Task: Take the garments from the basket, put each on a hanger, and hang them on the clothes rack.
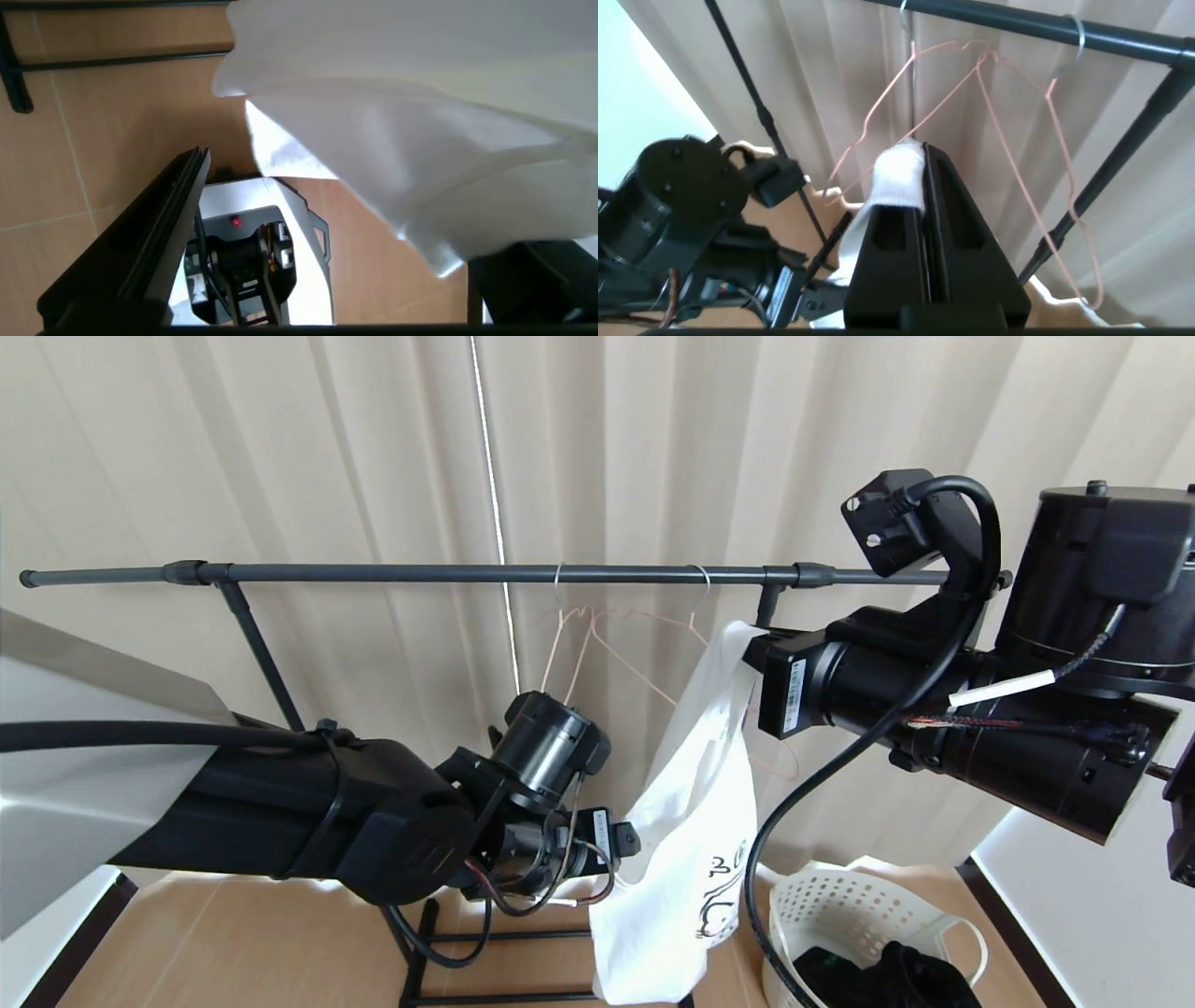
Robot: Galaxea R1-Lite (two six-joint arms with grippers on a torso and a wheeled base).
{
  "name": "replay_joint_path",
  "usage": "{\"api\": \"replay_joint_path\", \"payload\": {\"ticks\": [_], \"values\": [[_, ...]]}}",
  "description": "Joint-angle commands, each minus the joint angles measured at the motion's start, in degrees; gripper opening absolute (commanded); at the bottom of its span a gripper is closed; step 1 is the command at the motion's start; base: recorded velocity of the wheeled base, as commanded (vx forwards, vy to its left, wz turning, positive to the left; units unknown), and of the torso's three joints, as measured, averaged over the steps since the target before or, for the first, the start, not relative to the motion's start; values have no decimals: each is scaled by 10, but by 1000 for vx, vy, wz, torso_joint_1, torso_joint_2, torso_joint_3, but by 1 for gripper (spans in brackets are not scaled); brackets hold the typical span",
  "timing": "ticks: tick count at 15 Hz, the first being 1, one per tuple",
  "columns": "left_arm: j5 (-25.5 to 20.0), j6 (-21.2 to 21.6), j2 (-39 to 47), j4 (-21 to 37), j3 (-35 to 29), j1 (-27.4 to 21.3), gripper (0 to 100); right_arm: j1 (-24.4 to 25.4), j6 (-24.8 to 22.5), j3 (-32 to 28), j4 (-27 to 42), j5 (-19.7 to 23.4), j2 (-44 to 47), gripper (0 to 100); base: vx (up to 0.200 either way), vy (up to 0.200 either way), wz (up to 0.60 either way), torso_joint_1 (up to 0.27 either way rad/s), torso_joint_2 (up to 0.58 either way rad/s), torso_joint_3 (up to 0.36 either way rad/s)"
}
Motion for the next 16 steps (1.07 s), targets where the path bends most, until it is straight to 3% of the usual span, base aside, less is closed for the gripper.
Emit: {"api": "replay_joint_path", "payload": {"ticks": [1, 3, 4, 7, 11, 13, 16], "values": [[1, 0, -2, -3, 18, 1, 100, -14, -3, -3, 0, 0, -3, 0, 0, 0, 0, 0, 0, 0], [10, -2, -3, -6, 22, 1, 100, -32, -12, -4, 0, 0, -1, 0, 0, 0, 0, 0, 0, 0], [22, -1, -11, -6, 24, 1, 0, -38, -14, -4, 0, 0, -1, 0, 0, 0, 0, 0, 0, 0], [27, 1, -46, -6, 30, 1, 0, -60, -38, -2, 0, 0, -2, 0, 0, 0, 0, 0, 0, 0], [70, 28, -125, -2, 29, 4, 0, -95, -106, 15, 9, -14, -2, 0, 0, 0, 0, 0, 0, 0], [74, 64, -151, -4, 14, 10, 0, -91, -136, 29, 47, -35, -3, 0, 0, 0, 0, 0, 0, 0], [76, 114, -177, 0, -28, 25, 0, -67, -137, -6, 214, -49, -18, 0, 0, 0, 0, 0, 0, 0]]}}
